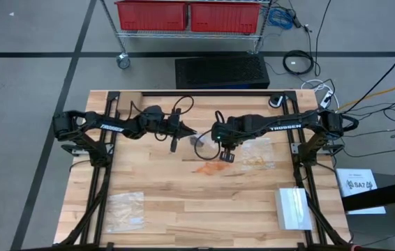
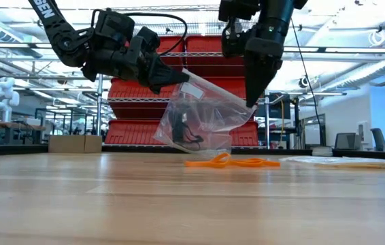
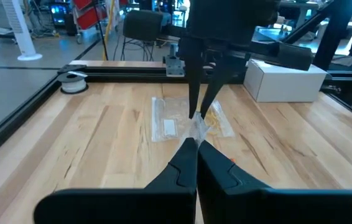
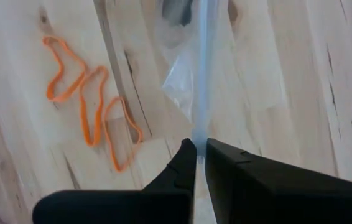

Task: Sort rubber bands
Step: Close the transparent zip bag

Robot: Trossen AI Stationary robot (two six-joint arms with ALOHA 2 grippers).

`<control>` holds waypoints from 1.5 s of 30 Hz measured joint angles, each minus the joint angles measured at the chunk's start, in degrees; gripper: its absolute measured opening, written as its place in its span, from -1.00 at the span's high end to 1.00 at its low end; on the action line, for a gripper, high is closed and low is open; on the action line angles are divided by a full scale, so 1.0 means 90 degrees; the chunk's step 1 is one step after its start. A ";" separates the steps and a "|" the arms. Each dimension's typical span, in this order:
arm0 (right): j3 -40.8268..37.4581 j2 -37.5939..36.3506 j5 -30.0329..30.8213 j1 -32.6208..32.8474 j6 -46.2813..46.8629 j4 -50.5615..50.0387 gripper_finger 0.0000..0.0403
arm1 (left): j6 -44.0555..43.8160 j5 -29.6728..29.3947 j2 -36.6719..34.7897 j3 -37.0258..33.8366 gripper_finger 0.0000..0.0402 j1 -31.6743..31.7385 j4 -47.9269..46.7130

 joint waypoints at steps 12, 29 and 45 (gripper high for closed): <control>-0.0019 0.0010 0.0000 -0.0015 0.0193 -0.0045 0.09 | 0.0693 -0.2381 -0.0012 0.0000 0.99 0.0007 -0.1162; -0.0010 0.0010 0.0200 -0.0216 0.0040 -0.0007 0.41 | 0.0995 -0.3793 -0.0010 0.0000 0.09 0.0005 -0.1354; -0.0712 0.0005 0.0794 -0.0220 0.0012 0.0838 0.99 | 0.0678 -0.3490 0.1428 0.0759 0.74 -0.0653 -0.2496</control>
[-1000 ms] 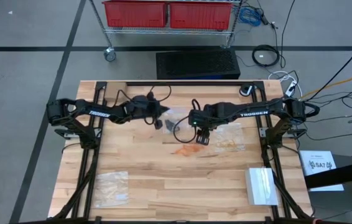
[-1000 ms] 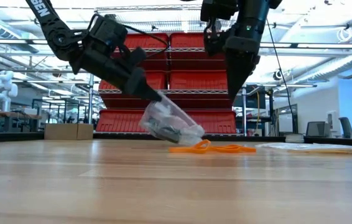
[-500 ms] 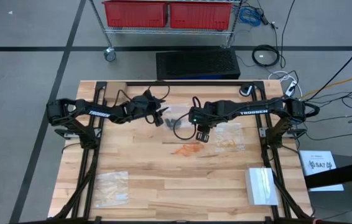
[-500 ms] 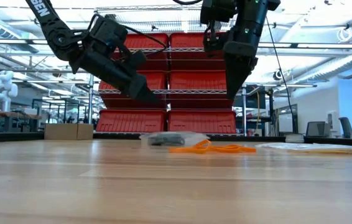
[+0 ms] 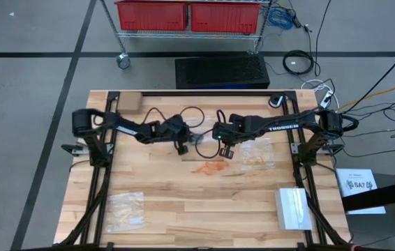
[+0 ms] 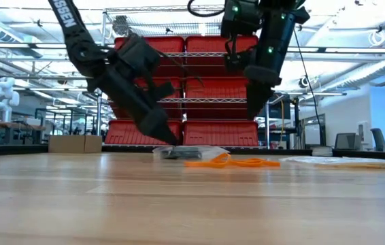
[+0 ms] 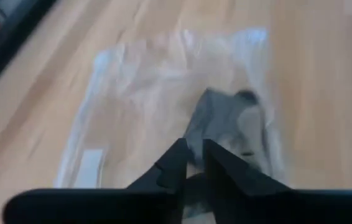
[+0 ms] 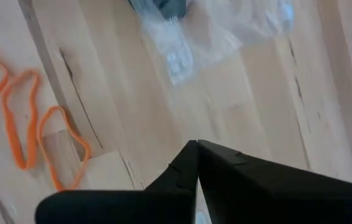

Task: Sort rubber bands
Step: Close the transparent zip bag

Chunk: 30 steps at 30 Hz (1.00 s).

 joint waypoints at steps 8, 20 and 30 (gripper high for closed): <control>-0.0063 0.0000 0.0000 0.0104 0.0053 0.0041 1.00 | 0.0148 -0.0139 -0.0184 0.0268 0.96 -0.0269 -0.1790; -0.0067 0.0000 -0.0007 0.0268 0.0050 -0.0015 1.00 | -0.0809 -0.0952 -0.1717 0.0264 0.95 -0.1369 -0.4576; -0.0067 0.0000 0.0022 0.0456 0.0146 0.0300 1.00 | -0.2744 -0.1336 -0.2034 -0.0312 0.96 -0.1307 -0.2546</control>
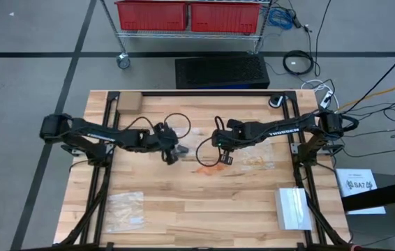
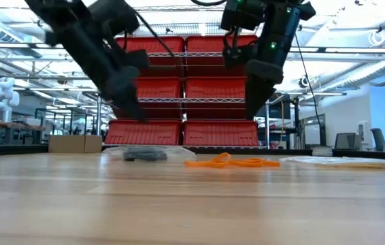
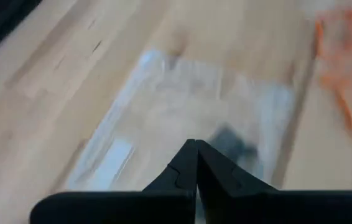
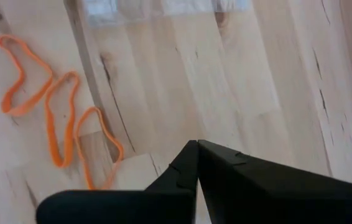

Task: Sort rubber bands
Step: Close the transparent zip bag

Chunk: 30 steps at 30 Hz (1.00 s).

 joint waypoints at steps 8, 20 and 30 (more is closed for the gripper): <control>0.0000 0.0000 0.0210 0.0017 0.0039 0.0089 1.00 | -0.1316 -0.0084 0.1228 -0.0124 0.98 0.0066 0.0864; 0.0000 0.0000 0.0197 0.0017 0.0023 0.0053 1.00 | -0.1738 -0.0448 0.0937 -0.0105 0.98 -0.0489 -0.0914; 0.0000 0.0000 0.0194 0.0017 0.0021 0.0028 1.00 | -0.2678 -0.1040 0.0169 -0.0249 0.98 -0.1163 -0.2854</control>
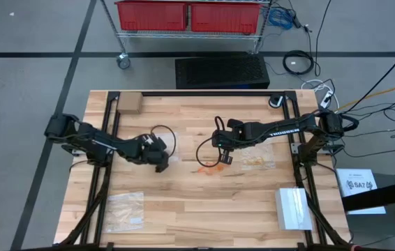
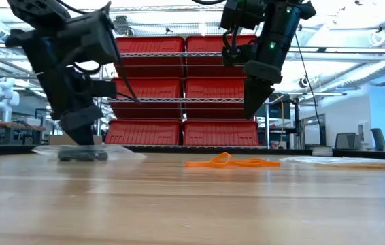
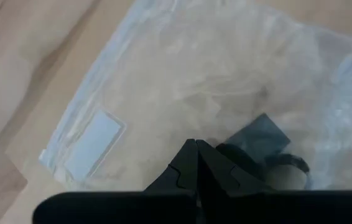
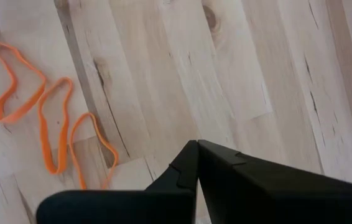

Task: Sort rubber bands
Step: Close the transparent zip bag

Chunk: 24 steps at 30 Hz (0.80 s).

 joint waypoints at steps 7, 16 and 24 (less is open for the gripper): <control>0.0000 0.0000 0.0000 0.0005 0.0000 0.0024 1.00 | -0.0059 -0.0374 -0.0432 -0.0067 0.98 -0.0182 0.0025; 0.0000 0.0000 0.0000 0.0084 -0.0003 0.0031 1.00 | 0.1008 0.0508 -0.0918 -0.0062 0.98 -0.0500 0.0450; 0.0000 0.0000 -0.0005 0.0172 -0.0003 0.0026 1.00 | 0.1117 0.0790 -0.0768 -0.0064 0.98 -0.0727 0.0102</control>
